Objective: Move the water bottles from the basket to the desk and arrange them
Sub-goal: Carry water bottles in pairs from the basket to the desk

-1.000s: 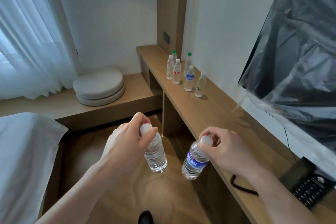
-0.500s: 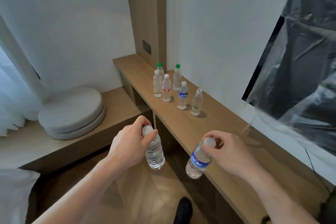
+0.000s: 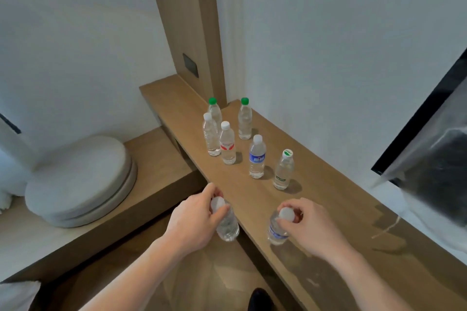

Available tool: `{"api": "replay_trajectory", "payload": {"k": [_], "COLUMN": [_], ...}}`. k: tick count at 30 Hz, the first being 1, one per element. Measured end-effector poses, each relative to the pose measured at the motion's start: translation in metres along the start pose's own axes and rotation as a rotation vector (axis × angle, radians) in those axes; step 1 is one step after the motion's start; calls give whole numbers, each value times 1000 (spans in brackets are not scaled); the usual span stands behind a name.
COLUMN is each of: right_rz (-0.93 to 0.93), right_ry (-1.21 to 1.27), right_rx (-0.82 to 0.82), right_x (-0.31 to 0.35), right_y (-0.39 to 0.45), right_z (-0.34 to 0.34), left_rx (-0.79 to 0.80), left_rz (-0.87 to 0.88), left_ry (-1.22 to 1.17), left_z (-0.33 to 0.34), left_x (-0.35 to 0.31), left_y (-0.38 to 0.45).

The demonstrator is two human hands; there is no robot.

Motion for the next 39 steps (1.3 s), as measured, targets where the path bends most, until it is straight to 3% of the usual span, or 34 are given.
{"api": "replay_trajectory", "payload": {"k": [7, 19, 33, 39], "right_rz": [54, 248, 570, 690], "right_ry": [-23, -62, -15, 4], "right_rx": [-1, -106, -315, -410], "right_x": [-7, -20, -38, -21], "right_y": [59, 113, 115, 80], "right_z": [2, 13, 31, 31], "left_rx": [57, 281, 540, 576], "left_rz": [65, 393, 664, 776], "left_ry": [50, 124, -33, 89], "left_z": [28, 89, 113, 102], "left_x": [-6, -31, -35, -43], "left_y": [86, 185, 218, 213]}}
Point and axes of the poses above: each hand's wrist, its own y-axis towards the middle knuckle, its own z-axis out of the palm, x = y × z, the point moved 10 cm from there along y, towards the middle knuckle, and after that the axes turned 5 degrees about -x, right-handed, at the moved point
